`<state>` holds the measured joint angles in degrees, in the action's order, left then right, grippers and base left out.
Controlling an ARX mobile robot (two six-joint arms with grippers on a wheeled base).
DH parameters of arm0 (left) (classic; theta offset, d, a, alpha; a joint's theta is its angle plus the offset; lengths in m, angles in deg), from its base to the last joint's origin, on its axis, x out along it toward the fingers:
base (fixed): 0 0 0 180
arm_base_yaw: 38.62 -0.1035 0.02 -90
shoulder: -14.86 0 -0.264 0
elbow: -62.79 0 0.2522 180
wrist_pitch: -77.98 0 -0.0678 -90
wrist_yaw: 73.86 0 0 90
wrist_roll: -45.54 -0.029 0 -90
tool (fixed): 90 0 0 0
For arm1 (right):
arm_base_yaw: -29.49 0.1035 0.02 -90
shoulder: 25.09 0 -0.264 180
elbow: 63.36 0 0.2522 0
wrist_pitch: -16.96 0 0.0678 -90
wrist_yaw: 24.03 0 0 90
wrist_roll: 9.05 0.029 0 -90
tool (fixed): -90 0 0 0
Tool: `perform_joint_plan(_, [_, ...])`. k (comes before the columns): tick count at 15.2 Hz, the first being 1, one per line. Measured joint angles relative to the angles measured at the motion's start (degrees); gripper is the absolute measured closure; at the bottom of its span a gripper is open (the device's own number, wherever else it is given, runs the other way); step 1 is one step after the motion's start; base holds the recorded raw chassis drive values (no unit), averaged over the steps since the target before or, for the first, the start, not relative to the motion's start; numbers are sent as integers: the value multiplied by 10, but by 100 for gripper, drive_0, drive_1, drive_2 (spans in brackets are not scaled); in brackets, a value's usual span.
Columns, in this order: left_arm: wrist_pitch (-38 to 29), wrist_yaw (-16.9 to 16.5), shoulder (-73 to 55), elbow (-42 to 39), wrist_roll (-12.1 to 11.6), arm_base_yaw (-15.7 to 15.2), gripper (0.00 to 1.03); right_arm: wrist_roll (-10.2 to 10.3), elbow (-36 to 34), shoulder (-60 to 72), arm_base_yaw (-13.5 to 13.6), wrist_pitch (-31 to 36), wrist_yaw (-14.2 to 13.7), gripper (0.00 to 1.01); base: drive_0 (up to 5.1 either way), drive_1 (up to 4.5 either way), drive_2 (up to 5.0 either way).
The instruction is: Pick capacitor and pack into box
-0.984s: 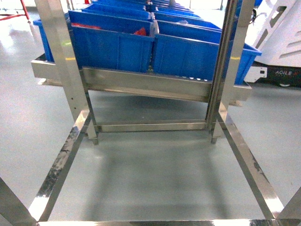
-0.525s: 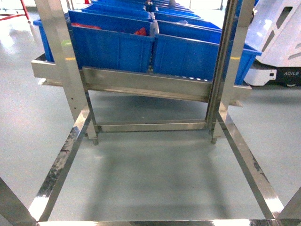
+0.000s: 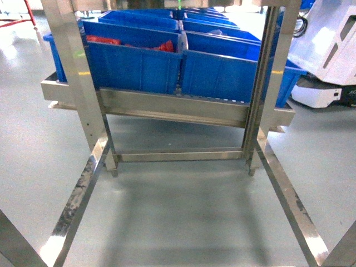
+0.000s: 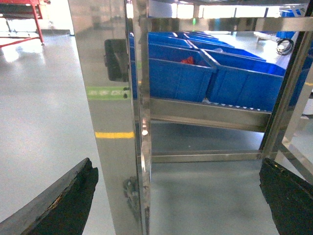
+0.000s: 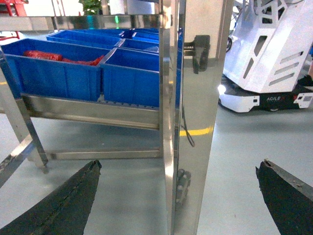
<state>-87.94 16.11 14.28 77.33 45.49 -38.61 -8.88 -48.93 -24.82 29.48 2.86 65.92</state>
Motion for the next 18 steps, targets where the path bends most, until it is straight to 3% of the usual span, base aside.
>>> perform_joint_plan(18, [-1,1,0,0,0,0,5,-1,0,0,0,1,0,3,0,0,0])
